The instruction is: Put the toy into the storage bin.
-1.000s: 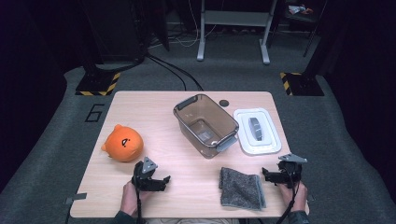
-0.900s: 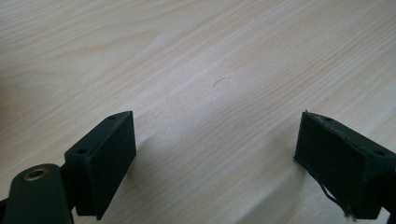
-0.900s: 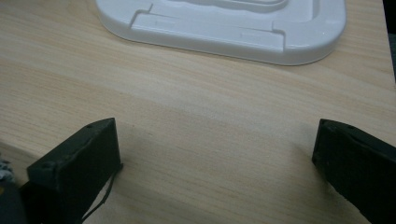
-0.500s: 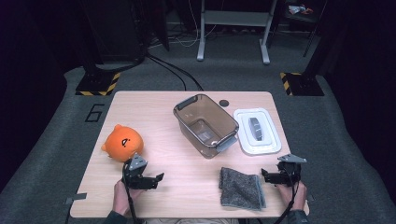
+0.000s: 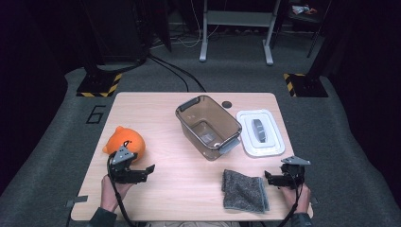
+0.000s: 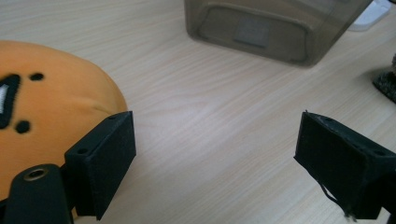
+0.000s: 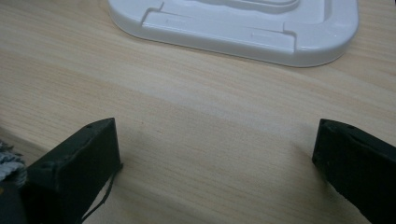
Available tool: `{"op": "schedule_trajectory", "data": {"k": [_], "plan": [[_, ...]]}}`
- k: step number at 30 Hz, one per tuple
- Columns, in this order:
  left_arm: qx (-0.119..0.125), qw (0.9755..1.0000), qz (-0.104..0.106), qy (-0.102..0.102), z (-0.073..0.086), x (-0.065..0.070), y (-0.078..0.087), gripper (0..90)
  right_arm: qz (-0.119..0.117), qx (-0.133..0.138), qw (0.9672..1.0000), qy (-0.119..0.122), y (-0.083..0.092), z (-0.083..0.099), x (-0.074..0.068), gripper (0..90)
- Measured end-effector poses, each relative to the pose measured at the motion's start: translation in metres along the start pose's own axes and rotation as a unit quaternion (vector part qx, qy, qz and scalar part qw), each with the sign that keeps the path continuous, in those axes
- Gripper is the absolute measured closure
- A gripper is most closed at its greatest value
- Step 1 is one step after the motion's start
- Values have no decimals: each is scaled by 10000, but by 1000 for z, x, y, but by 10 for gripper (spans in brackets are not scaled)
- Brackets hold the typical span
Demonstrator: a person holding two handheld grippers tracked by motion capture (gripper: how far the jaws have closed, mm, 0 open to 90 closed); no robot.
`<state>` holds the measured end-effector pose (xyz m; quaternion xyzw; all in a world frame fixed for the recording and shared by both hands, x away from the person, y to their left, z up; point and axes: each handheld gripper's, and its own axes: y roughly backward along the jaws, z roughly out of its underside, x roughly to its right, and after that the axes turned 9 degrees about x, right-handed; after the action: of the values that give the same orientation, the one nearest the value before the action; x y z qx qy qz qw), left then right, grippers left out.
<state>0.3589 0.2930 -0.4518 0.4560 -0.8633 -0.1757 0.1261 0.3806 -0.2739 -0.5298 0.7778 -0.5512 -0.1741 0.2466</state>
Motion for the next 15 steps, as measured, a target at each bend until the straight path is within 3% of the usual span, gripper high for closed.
{"op": "schedule_trajectory", "data": {"k": [8,15], "plan": [[201,9996,-181,-15,-17,-18,13,120,2,0,10000,-5,0,0,0,0],[288,9987,-414,-7,-28,-45,21,119,5,-5,10000,-18,0,0,0,0]]}}
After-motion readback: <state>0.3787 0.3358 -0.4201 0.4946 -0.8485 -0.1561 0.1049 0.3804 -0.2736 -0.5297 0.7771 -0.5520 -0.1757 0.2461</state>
